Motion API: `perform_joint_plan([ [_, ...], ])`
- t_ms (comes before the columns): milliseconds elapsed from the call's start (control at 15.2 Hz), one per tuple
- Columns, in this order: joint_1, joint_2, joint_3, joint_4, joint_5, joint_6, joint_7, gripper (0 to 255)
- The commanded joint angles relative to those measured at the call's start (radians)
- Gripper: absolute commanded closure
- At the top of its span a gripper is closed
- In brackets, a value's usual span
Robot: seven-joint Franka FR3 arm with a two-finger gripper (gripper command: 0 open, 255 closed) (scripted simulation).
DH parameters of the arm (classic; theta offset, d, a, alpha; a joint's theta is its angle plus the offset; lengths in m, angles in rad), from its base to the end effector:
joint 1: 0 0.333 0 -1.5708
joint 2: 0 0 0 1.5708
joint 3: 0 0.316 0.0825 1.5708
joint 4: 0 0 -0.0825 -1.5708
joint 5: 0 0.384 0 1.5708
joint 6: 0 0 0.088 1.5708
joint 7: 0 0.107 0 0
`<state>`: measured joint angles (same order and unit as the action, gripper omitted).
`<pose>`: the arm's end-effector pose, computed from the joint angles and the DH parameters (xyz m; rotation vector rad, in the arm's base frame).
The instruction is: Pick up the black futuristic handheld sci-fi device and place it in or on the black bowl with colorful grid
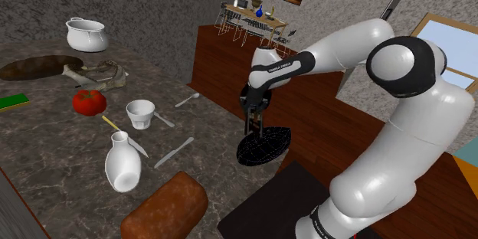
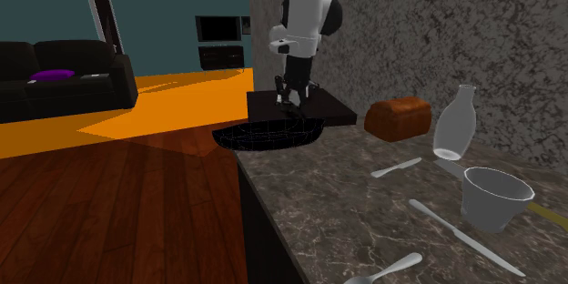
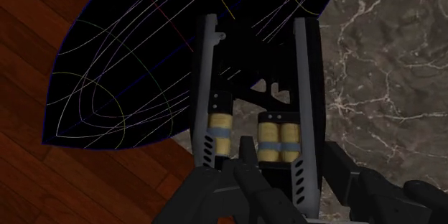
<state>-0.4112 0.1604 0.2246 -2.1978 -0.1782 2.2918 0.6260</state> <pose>0.5321 -0.1051 0.3076 2.8556 -1.0302 -0.0579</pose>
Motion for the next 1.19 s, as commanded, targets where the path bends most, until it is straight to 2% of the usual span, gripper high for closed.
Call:
perform_joint_plan([
  [0,-0.023,-0.056,-0.011,-0.067,0.013,0.018,-0.041,255],
  [396,-0.092,-0.200,-0.069,-0.242,0.037,0.067,-0.180,255],
  [1122,-0.094,-0.073,-0.076,-0.271,-0.023,0.217,-0.126,255],
])
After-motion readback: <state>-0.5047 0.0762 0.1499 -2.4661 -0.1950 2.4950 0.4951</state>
